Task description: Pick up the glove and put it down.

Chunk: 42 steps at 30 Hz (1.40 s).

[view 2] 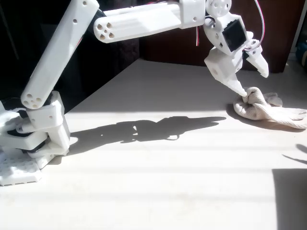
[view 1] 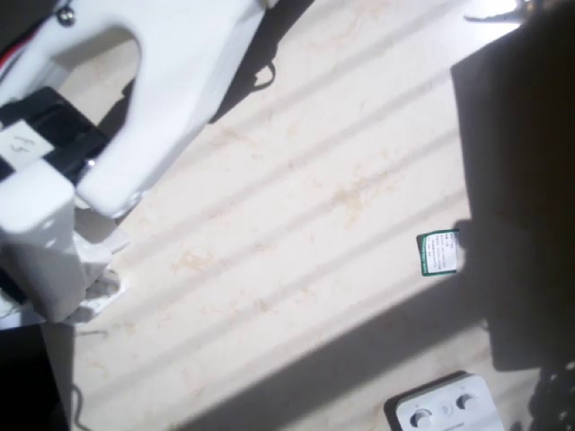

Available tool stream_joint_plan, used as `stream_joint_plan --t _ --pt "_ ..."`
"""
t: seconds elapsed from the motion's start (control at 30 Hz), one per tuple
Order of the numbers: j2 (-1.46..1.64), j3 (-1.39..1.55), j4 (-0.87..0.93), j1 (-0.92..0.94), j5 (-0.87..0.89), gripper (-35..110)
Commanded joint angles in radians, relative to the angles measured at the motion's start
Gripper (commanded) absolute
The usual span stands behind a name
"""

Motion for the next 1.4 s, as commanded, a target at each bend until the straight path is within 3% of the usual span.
stream_joint_plan --t 0.0,0.73,0.83,1.03,1.37 --pt "-0.032 -0.052 -0.011 -0.028 0.009 32" --pt "-0.202 -0.218 -0.097 -0.014 0.009 31" --pt "-0.204 -0.218 -0.097 -0.014 0.008 25" --pt "-0.204 -0.218 -0.098 -0.012 0.006 -2" --pt "-0.202 -0.218 -0.098 -0.012 -0.005 0"
